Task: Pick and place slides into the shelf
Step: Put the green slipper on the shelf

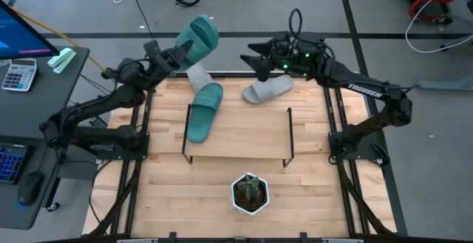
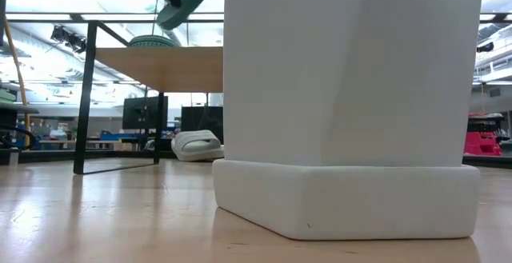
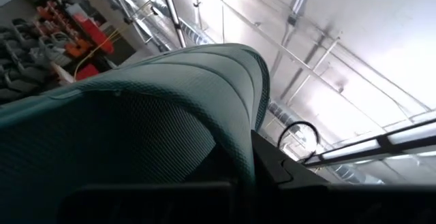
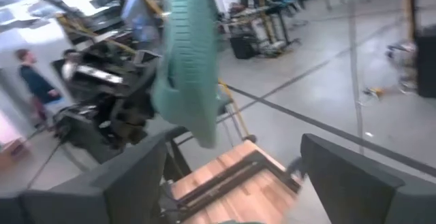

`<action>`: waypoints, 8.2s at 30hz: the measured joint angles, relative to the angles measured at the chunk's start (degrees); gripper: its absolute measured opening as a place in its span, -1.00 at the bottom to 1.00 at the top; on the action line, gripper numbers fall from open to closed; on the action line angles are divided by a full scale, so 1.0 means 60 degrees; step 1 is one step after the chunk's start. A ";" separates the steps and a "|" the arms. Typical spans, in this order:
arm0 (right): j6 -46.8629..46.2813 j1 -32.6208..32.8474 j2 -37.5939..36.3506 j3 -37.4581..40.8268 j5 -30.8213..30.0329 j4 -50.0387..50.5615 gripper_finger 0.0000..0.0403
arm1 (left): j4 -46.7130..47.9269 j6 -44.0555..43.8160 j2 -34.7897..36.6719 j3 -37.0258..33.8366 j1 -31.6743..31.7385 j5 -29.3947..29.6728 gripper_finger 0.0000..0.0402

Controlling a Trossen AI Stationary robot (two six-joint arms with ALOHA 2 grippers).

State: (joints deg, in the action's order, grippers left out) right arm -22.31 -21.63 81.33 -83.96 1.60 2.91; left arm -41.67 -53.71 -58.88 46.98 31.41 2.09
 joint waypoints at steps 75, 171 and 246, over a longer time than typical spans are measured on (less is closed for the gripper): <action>-0.0251 0.0758 0.1241 -0.0141 -0.0185 -0.2507 0.40 | -0.1501 0.1344 -0.2662 0.1745 -0.2029 0.0684 -0.94; -0.3285 -0.2231 0.4348 -0.4353 0.7177 0.8190 -0.59 | 0.3373 0.5173 0.0267 0.1749 -0.1933 -0.2083 -0.43; -0.9162 -0.1177 0.2894 0.2718 0.7726 -0.2385 -0.59 | 0.4990 0.5106 0.0832 0.1745 -0.1139 -0.1858 -0.47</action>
State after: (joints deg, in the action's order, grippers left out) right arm -77.28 -28.69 98.69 -67.66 47.96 -11.40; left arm -11.73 -23.08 -53.89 57.45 24.58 -9.06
